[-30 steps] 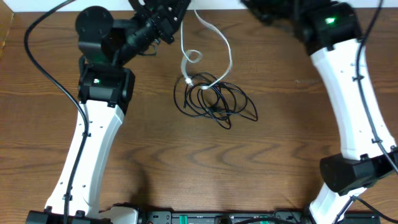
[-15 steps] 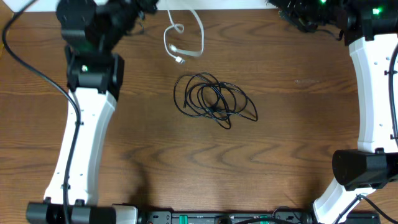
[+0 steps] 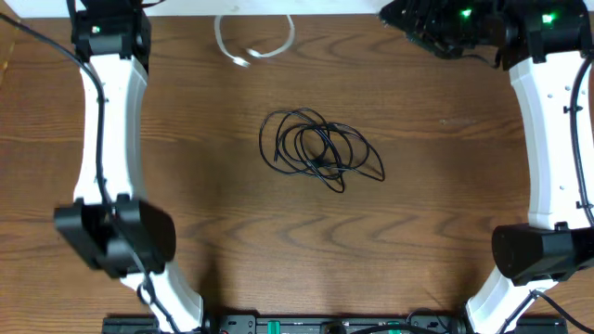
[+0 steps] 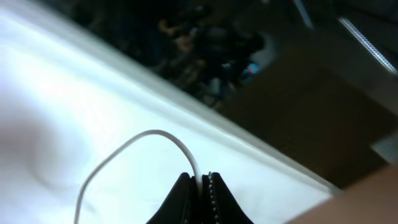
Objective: Untangle cables
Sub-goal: 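Carry the white cable with the left gripper to the far left corner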
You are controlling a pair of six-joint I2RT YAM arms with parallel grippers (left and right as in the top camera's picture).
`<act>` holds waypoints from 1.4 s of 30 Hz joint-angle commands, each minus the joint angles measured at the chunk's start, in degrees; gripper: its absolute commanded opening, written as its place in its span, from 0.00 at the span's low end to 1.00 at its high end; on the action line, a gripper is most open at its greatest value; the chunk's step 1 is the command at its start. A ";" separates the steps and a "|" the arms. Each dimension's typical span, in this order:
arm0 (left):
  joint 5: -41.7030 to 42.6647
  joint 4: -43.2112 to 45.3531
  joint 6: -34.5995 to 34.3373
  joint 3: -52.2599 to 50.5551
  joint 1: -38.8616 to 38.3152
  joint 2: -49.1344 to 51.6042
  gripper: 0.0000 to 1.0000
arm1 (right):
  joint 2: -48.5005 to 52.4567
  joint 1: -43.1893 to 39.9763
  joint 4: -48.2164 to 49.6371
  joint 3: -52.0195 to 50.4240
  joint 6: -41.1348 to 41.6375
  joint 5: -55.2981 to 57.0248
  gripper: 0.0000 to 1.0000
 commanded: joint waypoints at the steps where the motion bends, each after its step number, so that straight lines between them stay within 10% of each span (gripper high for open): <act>1: -0.33 1.40 1.03 1.40 1.46 3.89 0.08 | -0.28 1.55 -0.63 0.39 -1.68 3.17 0.69; 17: -0.48 7.15 1.38 1.40 -1.81 8.31 0.07 | -0.28 8.79 -3.06 0.39 -1.66 14.08 0.76; 32: -16.26 1.40 20.11 1.36 13.77 15.89 0.08 | -0.28 10.54 -11.21 0.39 -1.66 17.11 0.76; 34: -19.93 1.79 25.20 1.38 16.76 17.35 0.33 | -0.28 10.58 -12.70 0.39 -1.68 17.14 0.77; 36: -23.34 0.76 29.94 1.36 20.37 18.16 0.92 | -0.28 10.58 -14.43 0.39 -1.68 17.18 0.77; 42: -24.09 -6.05 33.75 1.36 28.28 18.38 0.99 | -0.28 10.62 -15.72 0.39 -1.68 18.01 0.78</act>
